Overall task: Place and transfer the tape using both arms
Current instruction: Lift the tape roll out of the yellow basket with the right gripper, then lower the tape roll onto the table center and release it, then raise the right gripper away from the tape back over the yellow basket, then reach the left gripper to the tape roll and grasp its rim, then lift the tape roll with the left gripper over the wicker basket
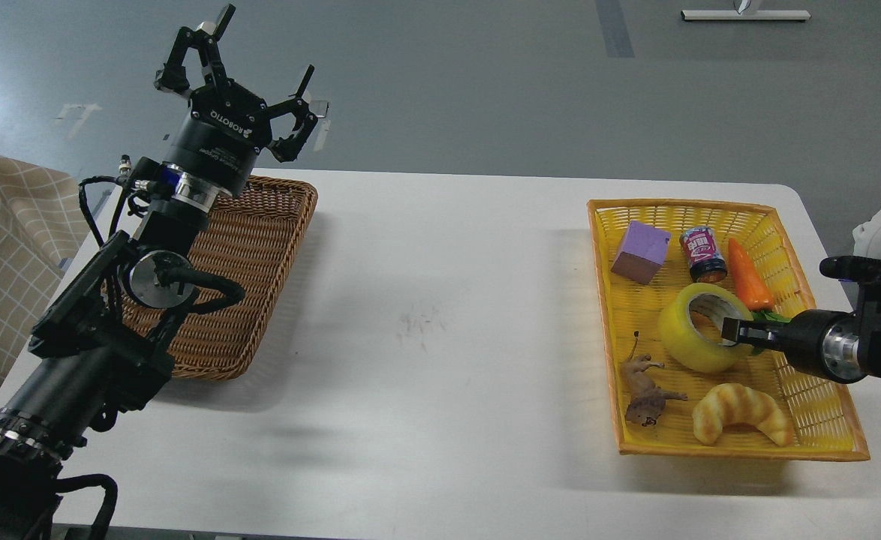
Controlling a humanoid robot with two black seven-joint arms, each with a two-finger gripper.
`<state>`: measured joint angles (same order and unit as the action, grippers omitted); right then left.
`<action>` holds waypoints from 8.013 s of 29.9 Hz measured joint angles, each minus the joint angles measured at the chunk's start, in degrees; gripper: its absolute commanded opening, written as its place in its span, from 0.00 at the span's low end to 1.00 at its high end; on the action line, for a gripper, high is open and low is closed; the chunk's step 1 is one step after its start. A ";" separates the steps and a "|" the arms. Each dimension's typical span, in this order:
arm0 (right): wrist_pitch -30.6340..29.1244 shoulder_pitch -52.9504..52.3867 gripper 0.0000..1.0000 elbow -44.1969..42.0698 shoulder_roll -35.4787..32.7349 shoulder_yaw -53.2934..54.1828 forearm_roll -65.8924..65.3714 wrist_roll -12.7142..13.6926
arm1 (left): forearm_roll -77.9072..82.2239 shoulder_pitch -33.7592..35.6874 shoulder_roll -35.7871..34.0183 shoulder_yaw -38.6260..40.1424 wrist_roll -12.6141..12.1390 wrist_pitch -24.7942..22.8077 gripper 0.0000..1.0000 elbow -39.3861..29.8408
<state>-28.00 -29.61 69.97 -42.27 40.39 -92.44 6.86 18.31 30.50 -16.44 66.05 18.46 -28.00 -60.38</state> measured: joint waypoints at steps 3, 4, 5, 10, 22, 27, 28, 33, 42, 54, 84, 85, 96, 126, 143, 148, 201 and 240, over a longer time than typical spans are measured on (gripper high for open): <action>0.00 -0.17 0.00 2.61 -1.83 0.54 0.26 0.06 | 0.00 0.00 0.00 0.04 0.00 0.00 0.98 0.00; 0.00 -0.19 0.00 3.60 -2.73 0.83 0.32 0.09 | 0.00 0.01 0.00 0.08 0.00 0.00 0.98 0.00; 0.00 -0.20 0.00 4.95 -3.83 1.29 0.38 0.09 | 0.00 0.01 0.00 0.09 0.00 0.00 0.98 0.00; 0.00 -0.61 0.00 11.01 -6.64 5.16 0.61 0.10 | 0.00 0.09 -0.02 0.15 0.00 0.00 0.98 0.00; 0.00 -10.77 0.00 10.88 0.80 6.27 0.64 0.24 | 0.00 0.09 0.08 0.19 0.00 0.00 0.98 0.00; 0.00 -13.96 0.00 8.05 7.80 3.54 -0.07 0.55 | -0.01 0.18 0.28 0.22 0.00 0.00 0.98 0.00; 0.00 -15.31 0.00 7.25 9.22 1.51 -0.24 0.84 | 0.00 0.19 0.31 0.20 0.00 0.00 0.98 0.00; 0.00 -19.37 0.00 3.61 15.81 -5.49 -0.48 2.21 | 0.06 0.20 0.37 0.07 -0.01 0.00 0.98 0.00; 0.00 -21.74 0.00 -5.72 30.57 -11.59 -1.05 6.60 | 0.06 0.26 0.53 0.13 -0.01 0.00 0.98 0.00; 0.00 -23.85 0.00 -15.53 41.78 -18.66 -2.88 6.86 | 0.06 0.27 0.73 -0.20 -0.09 0.00 0.98 0.00; 0.00 -27.07 1.00 -19.49 42.27 -20.91 -1.63 6.76 | 0.02 0.27 0.52 -0.13 0.00 0.00 0.98 -0.10; 0.00 -27.28 1.00 -19.10 42.23 -19.92 -1.61 6.76 | 0.02 0.27 0.44 -0.15 0.00 0.00 0.98 -0.10; 0.00 -28.20 1.00 -6.36 30.61 -7.70 1.45 6.76 | 0.61 0.33 -0.61 -0.75 -0.33 0.00 0.98 -0.10; 0.02 -3.28 1.00 -1.79 34.20 49.71 54.20 6.19 | 34.46 2.61 -4.31 -0.75 -0.36 -0.01 0.98 -2.89; -0.01 6.81 1.00 -7.68 38.14 56.44 68.18 6.76 | 74.98 4.72 -5.77 -7.57 -0.24 6.24 0.98 -7.59; -0.01 8.95 1.00 -7.85 37.25 56.53 68.26 6.57 | 83.39 8.29 -7.20 -17.34 -0.22 15.89 0.98 -7.82; 0.01 13.36 1.00 -10.13 35.80 56.72 68.14 6.23 | 83.83 22.81 0.15 -52.79 -22.00 4.99 0.84 -1.72; 0.01 13.35 1.00 -11.71 35.85 56.73 68.18 6.24 | 80.14 32.92 -6.46 -57.07 -12.80 10.39 0.00 2.49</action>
<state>-28.00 -16.26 58.27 -6.42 97.12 -24.26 13.09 98.45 63.42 -22.89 8.98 5.67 -17.61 -57.89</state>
